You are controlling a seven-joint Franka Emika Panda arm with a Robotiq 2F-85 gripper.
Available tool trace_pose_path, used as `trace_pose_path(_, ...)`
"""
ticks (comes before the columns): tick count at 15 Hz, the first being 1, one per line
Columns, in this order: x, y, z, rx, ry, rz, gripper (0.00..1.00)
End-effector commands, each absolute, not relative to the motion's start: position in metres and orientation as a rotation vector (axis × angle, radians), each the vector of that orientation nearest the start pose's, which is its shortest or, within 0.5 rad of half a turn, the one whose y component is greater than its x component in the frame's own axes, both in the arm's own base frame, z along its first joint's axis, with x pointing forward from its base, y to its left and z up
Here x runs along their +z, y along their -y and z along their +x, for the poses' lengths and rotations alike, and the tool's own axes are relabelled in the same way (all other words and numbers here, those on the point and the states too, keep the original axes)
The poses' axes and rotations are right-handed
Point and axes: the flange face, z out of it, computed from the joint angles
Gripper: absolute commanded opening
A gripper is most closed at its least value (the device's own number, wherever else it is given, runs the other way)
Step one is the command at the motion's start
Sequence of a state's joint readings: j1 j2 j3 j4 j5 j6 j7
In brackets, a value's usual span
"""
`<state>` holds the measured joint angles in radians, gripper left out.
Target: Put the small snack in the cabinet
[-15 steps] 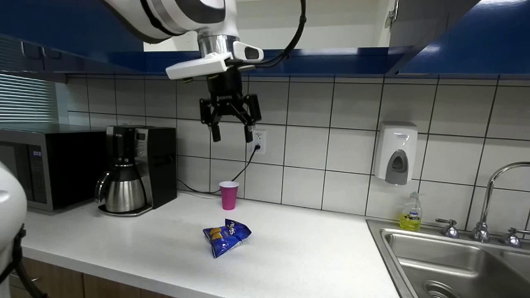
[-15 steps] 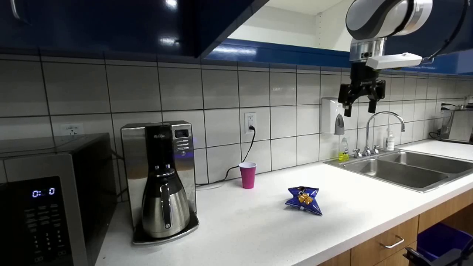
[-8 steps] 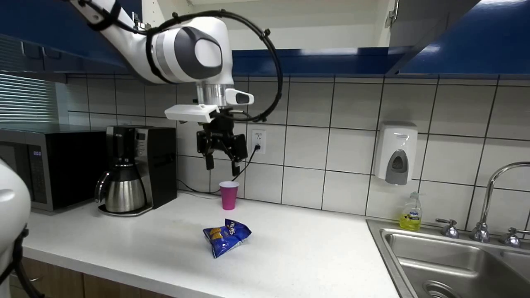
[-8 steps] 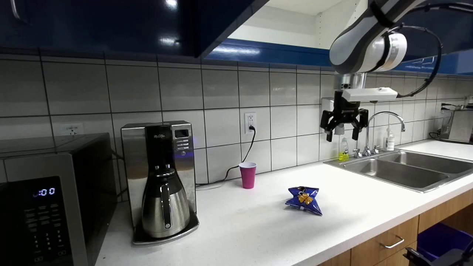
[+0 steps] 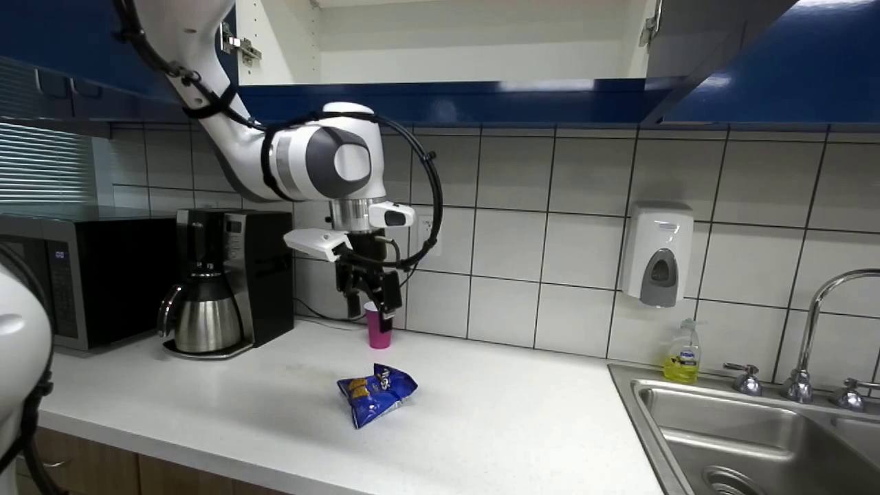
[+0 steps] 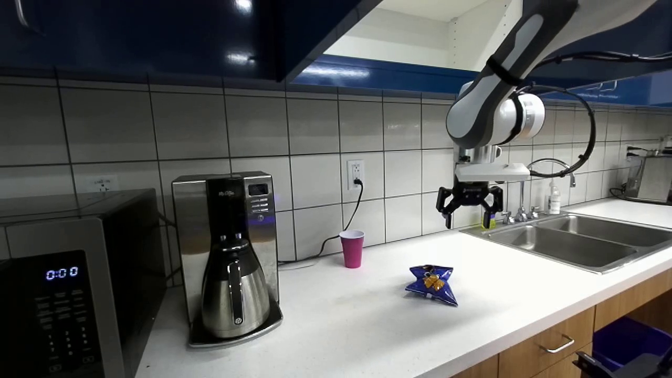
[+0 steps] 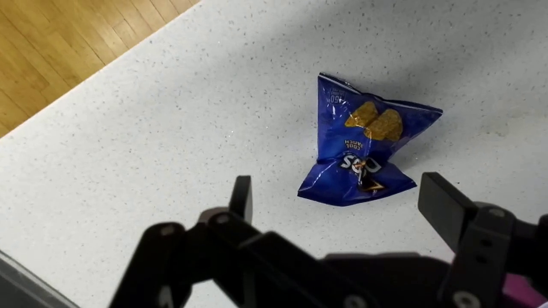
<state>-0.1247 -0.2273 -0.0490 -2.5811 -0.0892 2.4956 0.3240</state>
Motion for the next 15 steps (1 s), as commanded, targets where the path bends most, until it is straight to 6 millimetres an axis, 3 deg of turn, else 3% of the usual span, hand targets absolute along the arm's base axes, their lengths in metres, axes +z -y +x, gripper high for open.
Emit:
trace_pose_path(1, 0.331, 0.082, 0.457, -0.235, -0.821, -3.051, 1.00)
trace_pose_path(8, 0.289, 0.093, 0.483, -0.230, -0.891, -3.030, 1.00)
trace_pose_path(15, 0.254, 0.090, 0.506, -0.214, -0.888, -3.039, 1.00)
